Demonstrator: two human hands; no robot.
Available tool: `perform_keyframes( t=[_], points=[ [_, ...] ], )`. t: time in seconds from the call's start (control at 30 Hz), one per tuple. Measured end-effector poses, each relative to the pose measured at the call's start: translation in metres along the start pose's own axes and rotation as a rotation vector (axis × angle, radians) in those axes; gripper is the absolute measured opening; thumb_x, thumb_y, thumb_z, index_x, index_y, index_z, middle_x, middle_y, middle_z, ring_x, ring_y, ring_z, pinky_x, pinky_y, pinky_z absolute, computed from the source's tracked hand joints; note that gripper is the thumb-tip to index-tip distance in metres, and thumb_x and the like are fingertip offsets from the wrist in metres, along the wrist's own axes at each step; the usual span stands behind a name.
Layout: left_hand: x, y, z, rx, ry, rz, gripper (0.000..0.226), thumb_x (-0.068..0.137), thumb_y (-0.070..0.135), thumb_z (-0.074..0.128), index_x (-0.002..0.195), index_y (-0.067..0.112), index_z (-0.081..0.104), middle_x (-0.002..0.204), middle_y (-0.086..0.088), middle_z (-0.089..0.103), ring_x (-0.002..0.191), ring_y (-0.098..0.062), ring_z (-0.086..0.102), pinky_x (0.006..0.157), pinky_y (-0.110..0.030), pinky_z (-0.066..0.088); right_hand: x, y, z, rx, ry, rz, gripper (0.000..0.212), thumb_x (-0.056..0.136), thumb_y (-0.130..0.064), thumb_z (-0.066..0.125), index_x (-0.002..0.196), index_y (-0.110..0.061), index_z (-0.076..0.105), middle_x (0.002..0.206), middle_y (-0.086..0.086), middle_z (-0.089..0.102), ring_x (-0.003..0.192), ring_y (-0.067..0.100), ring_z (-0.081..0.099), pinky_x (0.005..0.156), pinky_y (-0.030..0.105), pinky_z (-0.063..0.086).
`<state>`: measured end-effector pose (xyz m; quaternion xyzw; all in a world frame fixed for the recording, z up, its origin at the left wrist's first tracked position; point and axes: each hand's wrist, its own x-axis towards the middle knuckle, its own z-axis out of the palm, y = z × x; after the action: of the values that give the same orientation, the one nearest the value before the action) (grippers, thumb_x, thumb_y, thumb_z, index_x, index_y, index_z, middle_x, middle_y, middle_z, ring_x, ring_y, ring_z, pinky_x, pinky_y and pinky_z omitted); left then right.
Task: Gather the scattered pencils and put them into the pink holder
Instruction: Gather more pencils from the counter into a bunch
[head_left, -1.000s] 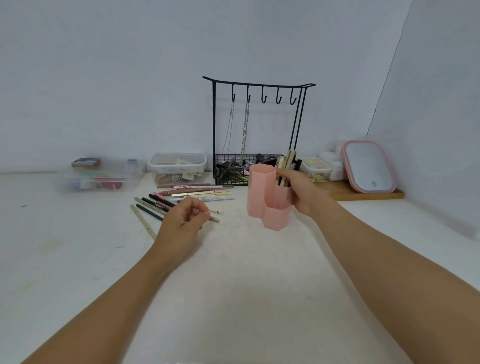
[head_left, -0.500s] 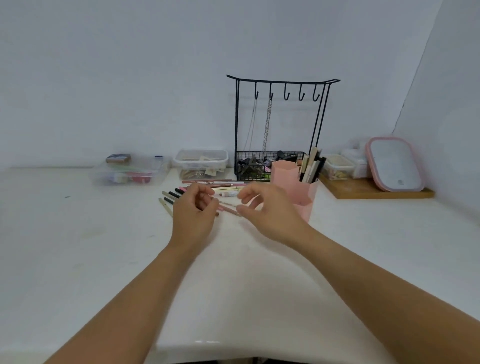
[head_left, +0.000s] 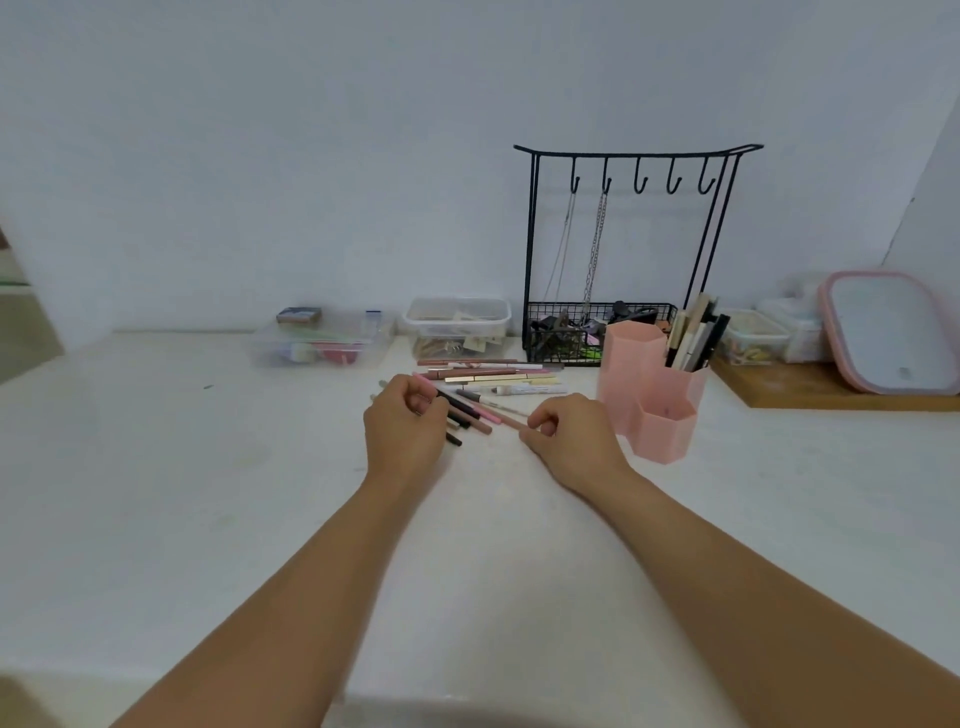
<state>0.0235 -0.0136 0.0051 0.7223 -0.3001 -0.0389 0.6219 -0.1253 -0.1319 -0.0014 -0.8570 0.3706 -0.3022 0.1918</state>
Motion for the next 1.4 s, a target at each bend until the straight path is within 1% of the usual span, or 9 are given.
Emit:
perform_keyframes(
  t=[0.1,0.37,0.5,0.63,0.8,0.93,1.03,1.17,1.4],
  points=[
    [0.001,0.0,0.0,-0.043,-0.028,-0.045,0.008,0.089,0.004,0.062,0.089,0.011,0.065,0.07,-0.001,0.055,0.059,-0.016,0.05,0.052,-0.035,0.052,0.003,-0.004,0.005,-0.011,0.0,0.001,0.012,0.086,-0.024,0.074,0.087,-0.013,0.078,0.077,-0.003,0.067,0.07,0.011,0.057,0.067,0.023,0.042],
    [0.005,0.002,-0.004,-0.165,0.08,-0.068,0.011,0.093,0.023,0.068,0.086,0.014,0.067,0.079,-0.005,0.063,0.064,-0.01,0.052,0.061,-0.017,0.042,0.004,-0.006,0.001,0.178,0.102,0.073,0.009,0.088,-0.016,0.072,0.079,-0.014,0.075,0.071,-0.005,0.063,0.061,0.004,0.05,0.055,0.02,0.038],
    [-0.007,0.015,0.0,-0.283,-0.093,-0.007,0.017,0.098,0.027,0.065,0.089,0.012,0.07,0.062,0.005,0.068,0.051,-0.003,0.059,0.052,-0.018,0.043,-0.005,-0.026,0.005,0.661,0.096,0.113,0.008,0.088,-0.018,0.073,0.081,-0.015,0.075,0.063,-0.013,0.062,0.055,0.0,0.051,0.058,0.016,0.039],
    [-0.013,0.013,0.007,-0.314,-0.266,0.107,0.034,0.103,0.028,0.057,0.094,-0.002,0.071,0.081,-0.023,0.072,0.069,-0.018,0.067,0.061,-0.022,0.052,-0.021,-0.046,0.016,0.853,-0.097,0.019,0.009,0.09,-0.007,0.069,0.083,-0.01,0.074,0.058,-0.013,0.063,0.051,-0.002,0.05,0.053,0.011,0.039],
    [-0.016,0.008,0.01,-0.238,-0.404,0.166,0.044,0.109,0.017,0.04,0.09,-0.009,0.07,0.071,-0.016,0.07,0.062,-0.007,0.067,0.06,-0.015,0.051,-0.024,-0.043,0.025,0.758,-0.203,-0.065,0.005,0.086,0.009,0.066,0.082,0.006,0.069,0.055,-0.014,0.061,0.047,-0.001,0.047,0.051,0.012,0.039],
    [-0.011,0.008,0.012,-0.353,-0.272,0.057,0.043,0.11,0.023,0.038,0.096,-0.007,0.065,0.068,-0.007,0.066,0.053,-0.008,0.064,0.049,-0.022,0.049,-0.013,-0.033,0.014,0.5,-0.025,-0.117,0.004,0.083,-0.009,0.076,0.083,-0.013,0.076,0.071,-0.011,0.069,0.058,-0.004,0.055,0.064,0.014,0.043],
    [-0.002,0.004,0.007,-0.325,-0.092,-0.028,0.039,0.109,0.031,0.042,0.083,0.01,0.062,0.05,0.011,0.053,0.043,-0.007,0.048,0.045,-0.025,0.035,0.002,-0.008,0.0,0.179,0.185,-0.045,0.019,0.087,-0.02,0.073,0.106,-0.017,0.073,0.096,-0.005,0.069,0.075,0.003,0.054,0.074,0.02,0.04],
    [0.005,0.003,0.001,-0.352,-0.043,-0.196,0.04,0.103,0.043,0.052,0.075,0.016,0.059,0.058,0.004,0.042,0.049,-0.013,0.037,0.048,-0.029,0.029,0.004,0.009,-0.004,-0.039,-0.019,0.006,0.04,0.092,-0.026,0.067,0.13,-0.014,0.063,0.119,0.003,0.066,0.102,0.017,0.058,0.086,0.027,0.041],
    [0.005,0.006,0.001,-0.464,-0.078,-0.274,0.053,0.107,0.051,0.033,0.075,0.015,0.056,0.048,0.006,0.03,0.041,-0.012,0.023,0.046,-0.029,0.019,0.007,0.008,0.001,-0.058,-0.006,-0.005,0.013,0.092,-0.017,0.066,0.098,-0.012,0.077,0.099,0.004,0.073,0.084,0.016,0.06,0.074,0.025,0.044]
  ],
)
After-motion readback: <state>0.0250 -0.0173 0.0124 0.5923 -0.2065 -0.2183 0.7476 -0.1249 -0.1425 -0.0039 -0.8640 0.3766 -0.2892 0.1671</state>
